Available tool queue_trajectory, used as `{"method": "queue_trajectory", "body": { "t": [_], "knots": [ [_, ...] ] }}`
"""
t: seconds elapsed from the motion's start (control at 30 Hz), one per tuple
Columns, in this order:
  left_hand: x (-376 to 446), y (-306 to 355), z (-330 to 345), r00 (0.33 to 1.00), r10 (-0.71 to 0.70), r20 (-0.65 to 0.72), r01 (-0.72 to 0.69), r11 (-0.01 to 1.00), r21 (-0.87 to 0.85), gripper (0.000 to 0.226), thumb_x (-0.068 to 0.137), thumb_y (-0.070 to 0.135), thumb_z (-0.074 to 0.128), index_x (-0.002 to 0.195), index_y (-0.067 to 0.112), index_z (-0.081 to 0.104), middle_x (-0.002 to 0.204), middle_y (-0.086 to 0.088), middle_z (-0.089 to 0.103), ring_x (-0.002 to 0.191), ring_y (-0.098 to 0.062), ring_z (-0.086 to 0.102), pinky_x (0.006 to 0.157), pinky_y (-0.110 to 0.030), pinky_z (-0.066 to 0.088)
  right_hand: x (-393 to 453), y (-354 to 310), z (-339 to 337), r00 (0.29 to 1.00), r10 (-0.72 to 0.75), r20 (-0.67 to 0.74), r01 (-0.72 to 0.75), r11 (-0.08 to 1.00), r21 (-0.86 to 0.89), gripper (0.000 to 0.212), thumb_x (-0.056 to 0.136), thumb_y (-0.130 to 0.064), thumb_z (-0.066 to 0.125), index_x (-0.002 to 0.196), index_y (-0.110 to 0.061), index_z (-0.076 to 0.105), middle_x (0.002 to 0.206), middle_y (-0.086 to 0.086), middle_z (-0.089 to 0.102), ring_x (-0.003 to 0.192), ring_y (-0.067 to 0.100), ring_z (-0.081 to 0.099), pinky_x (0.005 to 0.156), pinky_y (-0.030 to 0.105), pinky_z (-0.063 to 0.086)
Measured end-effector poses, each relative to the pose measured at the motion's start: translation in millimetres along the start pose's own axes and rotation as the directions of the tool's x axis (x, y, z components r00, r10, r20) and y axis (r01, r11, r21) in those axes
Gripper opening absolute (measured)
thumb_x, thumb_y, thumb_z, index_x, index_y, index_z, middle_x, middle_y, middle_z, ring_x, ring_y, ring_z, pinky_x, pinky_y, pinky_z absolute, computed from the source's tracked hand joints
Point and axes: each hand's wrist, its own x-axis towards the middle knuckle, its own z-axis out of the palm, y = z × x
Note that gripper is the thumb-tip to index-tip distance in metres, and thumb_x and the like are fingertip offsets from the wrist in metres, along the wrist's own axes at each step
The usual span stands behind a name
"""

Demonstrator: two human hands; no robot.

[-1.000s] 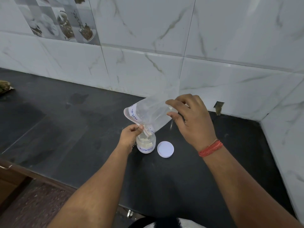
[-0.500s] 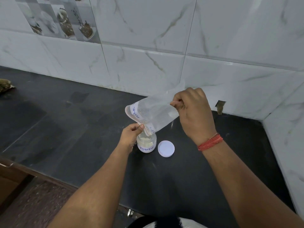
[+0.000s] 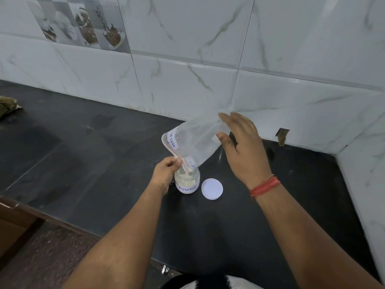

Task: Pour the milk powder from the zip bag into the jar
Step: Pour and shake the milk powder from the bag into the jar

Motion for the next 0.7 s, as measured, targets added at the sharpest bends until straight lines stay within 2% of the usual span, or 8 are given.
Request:
{"method": "queue_trajectory", "body": {
  "t": [0.13, 0.23, 0.33, 0.4, 0.47, 0.57, 0.63, 0.7],
  "knots": [
    [0, -1, 0, 1.000, 0.017, 0.012, -0.017, 1.000, -0.015, 0.002, 0.093, 0.013, 0.072, 0.095, 0.013, 0.074, 0.102, -0.005, 0.076, 0.097, -0.024, 0.069, 0.098, -0.046, 0.053, 1, 1, 0, 0.995, -0.044, 0.086, 0.051, 0.996, -0.077, 0.058, 0.099, -0.029, 0.058, 0.152, -0.019, 0.036, 0.160, 0.002, 0.034, 0.148, 0.020, 0.023, 0.121, 0.036, 0.023],
    [2, -2, 2, 1.000, 0.018, 0.012, -0.018, 1.000, -0.017, 0.004, 0.093, 0.013, 0.072, 0.093, 0.015, 0.076, 0.103, -0.005, 0.078, 0.094, -0.022, 0.071, 0.096, -0.045, 0.054, 0, 4, -1, 0.999, -0.022, 0.037, 0.023, 1.000, -0.019, 0.067, 0.098, -0.024, 0.061, 0.156, -0.020, 0.029, 0.164, -0.002, 0.025, 0.150, 0.016, 0.021, 0.123, 0.031, 0.020],
    [4, -3, 2, 1.000, 0.021, 0.016, -0.020, 0.999, -0.030, 0.013, 0.092, 0.013, 0.073, 0.084, 0.021, 0.078, 0.099, -0.002, 0.078, 0.089, -0.019, 0.072, 0.091, -0.043, 0.054, -1, 4, 1, 0.997, -0.050, 0.057, 0.050, 0.999, -0.003, 0.047, 0.098, -0.022, 0.061, 0.144, -0.016, 0.051, 0.164, -0.001, 0.026, 0.150, 0.015, 0.021, 0.123, 0.035, 0.021],
    [5, -2, 2, 1.000, 0.016, 0.018, -0.015, 0.999, -0.032, 0.015, 0.092, 0.012, 0.073, 0.082, 0.022, 0.079, 0.097, -0.001, 0.079, 0.091, -0.020, 0.072, 0.091, -0.042, 0.055, 1, 3, 1, 0.999, -0.021, -0.047, 0.023, 0.999, 0.049, 0.052, 0.097, -0.019, 0.062, 0.146, -0.016, 0.047, 0.163, -0.007, 0.024, 0.149, 0.005, 0.020, 0.120, 0.022, 0.021],
    [5, -2, 1, 1.000, 0.019, 0.023, -0.019, 0.999, -0.034, 0.016, 0.092, 0.012, 0.073, 0.082, 0.023, 0.079, 0.098, -0.001, 0.079, 0.095, -0.022, 0.072, 0.090, -0.040, 0.057, 5, 4, -1, 1.000, 0.001, -0.024, 0.000, 0.999, 0.039, 0.062, 0.096, -0.021, 0.063, 0.152, -0.019, 0.037, 0.161, -0.011, 0.025, 0.148, -0.001, 0.016, 0.121, 0.020, 0.019],
    [6, 0, 0, 0.999, 0.029, 0.028, -0.029, 0.999, -0.034, 0.021, 0.093, 0.010, 0.072, 0.080, 0.025, 0.080, 0.095, 0.001, 0.080, 0.093, -0.020, 0.073, 0.085, -0.036, 0.057, 4, 7, 2, 0.997, 0.058, 0.042, -0.057, 0.998, -0.017, 0.051, 0.096, -0.022, 0.062, 0.145, -0.024, 0.047, 0.147, -0.006, 0.051, 0.142, 0.008, 0.032, 0.117, 0.036, 0.032],
    [5, 0, 0, 0.999, 0.041, 0.036, -0.040, 0.999, -0.032, 0.023, 0.093, 0.009, 0.071, 0.079, 0.025, 0.079, 0.092, 0.004, 0.079, 0.088, -0.015, 0.073, 0.082, -0.032, 0.057, 7, 9, 2, 0.984, 0.133, -0.122, -0.125, 0.989, 0.076, 0.053, 0.094, -0.015, 0.063, 0.144, -0.025, 0.047, 0.134, -0.007, 0.055, 0.126, 0.008, 0.046, 0.105, 0.028, 0.042],
    [5, 0, -1, 0.998, 0.055, 0.033, -0.054, 0.998, -0.025, 0.019, 0.094, 0.008, 0.070, 0.083, 0.023, 0.077, 0.090, 0.006, 0.079, 0.085, -0.011, 0.074, 0.076, -0.026, 0.058, 15, 14, -1, 0.945, 0.254, -0.207, -0.222, 0.961, 0.163, 0.059, 0.092, -0.011, 0.064, 0.146, -0.022, 0.043, 0.138, -0.004, 0.043, 0.116, 0.006, 0.051, 0.093, 0.011, 0.043]
  ]
}}
